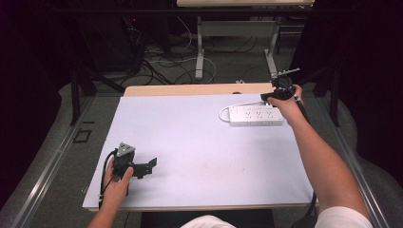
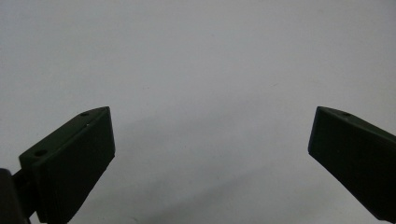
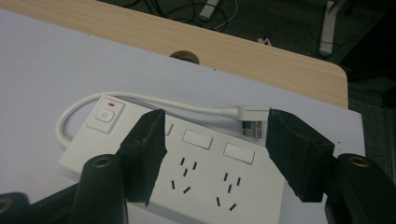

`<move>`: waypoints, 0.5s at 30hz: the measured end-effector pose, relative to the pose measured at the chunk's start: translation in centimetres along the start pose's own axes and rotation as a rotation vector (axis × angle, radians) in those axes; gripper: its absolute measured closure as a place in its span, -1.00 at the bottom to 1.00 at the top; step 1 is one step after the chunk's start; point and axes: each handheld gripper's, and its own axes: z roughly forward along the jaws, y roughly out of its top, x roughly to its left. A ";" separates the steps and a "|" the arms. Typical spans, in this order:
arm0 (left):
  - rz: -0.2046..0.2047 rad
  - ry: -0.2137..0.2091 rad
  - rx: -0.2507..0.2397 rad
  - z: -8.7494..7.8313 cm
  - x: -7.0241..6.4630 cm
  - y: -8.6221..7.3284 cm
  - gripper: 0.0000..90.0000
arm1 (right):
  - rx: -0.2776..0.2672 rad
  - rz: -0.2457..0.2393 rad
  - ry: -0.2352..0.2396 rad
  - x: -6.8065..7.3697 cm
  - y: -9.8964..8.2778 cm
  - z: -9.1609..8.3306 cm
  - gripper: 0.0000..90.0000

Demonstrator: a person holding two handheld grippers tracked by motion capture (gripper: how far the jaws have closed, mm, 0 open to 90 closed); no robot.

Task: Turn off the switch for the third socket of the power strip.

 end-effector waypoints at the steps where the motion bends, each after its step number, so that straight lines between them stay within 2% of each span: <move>1: 0.002 -0.004 -0.004 0.1 0.0 0.0 -0.99 | -0.001 -0.001 0.001 0.0 0.1 0.1 -0.14; 4: 0.005 -0.002 -0.006 0.3 -0.1 0.0 -0.99 | 0.001 -0.011 -0.002 -0.2 0.2 0.3 -0.13; 6: 0.010 -0.007 0.010 0.2 -0.2 0.0 -0.99 | 0.000 -0.017 -0.006 -0.2 0.3 0.4 -0.13; 7: 0.006 -0.009 0.002 0.2 -0.3 0.0 -0.99 | -0.009 -0.035 -0.007 -0.3 0.4 0.6 -0.14; 11: 0.009 -0.001 -0.007 0.1 -0.3 0.0 -0.99 | -0.011 -0.037 -0.007 -0.4 0.4 0.9 -0.15; 15: 0.014 -0.014 0.020 -0.1 -0.2 0.0 -0.99 | 0.003 -0.036 -0.010 -0.4 0.4 1.5 -0.12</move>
